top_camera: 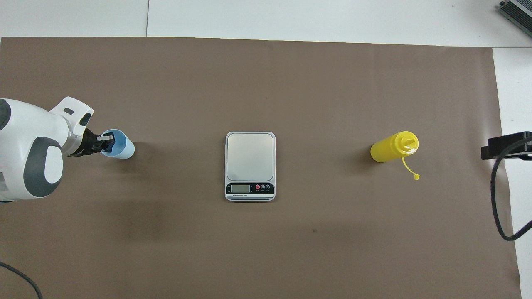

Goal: Pour seasoning into cup on scale with both arms
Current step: 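Lift the blue cup with the left gripper and carry it over the scale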

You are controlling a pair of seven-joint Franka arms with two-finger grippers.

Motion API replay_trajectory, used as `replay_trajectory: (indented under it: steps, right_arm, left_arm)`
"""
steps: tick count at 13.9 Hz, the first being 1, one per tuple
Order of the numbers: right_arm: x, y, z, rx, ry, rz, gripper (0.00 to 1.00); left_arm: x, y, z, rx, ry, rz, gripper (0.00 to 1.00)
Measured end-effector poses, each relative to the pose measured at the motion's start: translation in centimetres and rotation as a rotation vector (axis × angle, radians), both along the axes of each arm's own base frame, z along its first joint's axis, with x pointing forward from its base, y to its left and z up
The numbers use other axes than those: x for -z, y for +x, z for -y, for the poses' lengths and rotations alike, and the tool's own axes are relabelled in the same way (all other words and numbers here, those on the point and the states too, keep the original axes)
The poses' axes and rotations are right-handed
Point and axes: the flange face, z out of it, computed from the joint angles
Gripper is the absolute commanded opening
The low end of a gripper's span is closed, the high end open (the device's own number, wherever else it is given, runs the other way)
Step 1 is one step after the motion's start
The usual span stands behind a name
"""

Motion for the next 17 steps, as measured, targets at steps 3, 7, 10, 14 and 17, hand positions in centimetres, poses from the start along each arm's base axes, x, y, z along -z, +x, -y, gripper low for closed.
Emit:
replay_trajectory:
  steps: [3, 7, 10, 14, 17]
  right_arm:
    - [0.0, 0.0, 0.0, 0.000, 0.000, 0.000, 1.00]
    - [0.0, 0.0, 0.0, 0.000, 0.000, 0.000, 1.00]
    - [0.0, 0.0, 0.0, 0.000, 0.000, 0.000, 1.00]
    - [0.0, 0.0, 0.0, 0.000, 0.000, 0.000, 1.00]
    - [0.0, 0.0, 0.0, 0.000, 0.000, 0.000, 1.00]
  left_arm:
    - [-5.1, 2.3, 2.9, 0.049, -0.004, 0.039, 0.00]
    - [-9.2, 3.0, 9.4, 0.080, -0.017, 0.077, 0.00]
    - [-9.5, 1.3, 17.3, 0.085, -0.022, 0.078, 0.00]
    - [-9.2, -2.4, 26.8, 0.100, -0.021, 0.072, 0.00]
    - [-8.2, -4.1, 30.9, 0.107, -0.028, 0.076, 0.00]
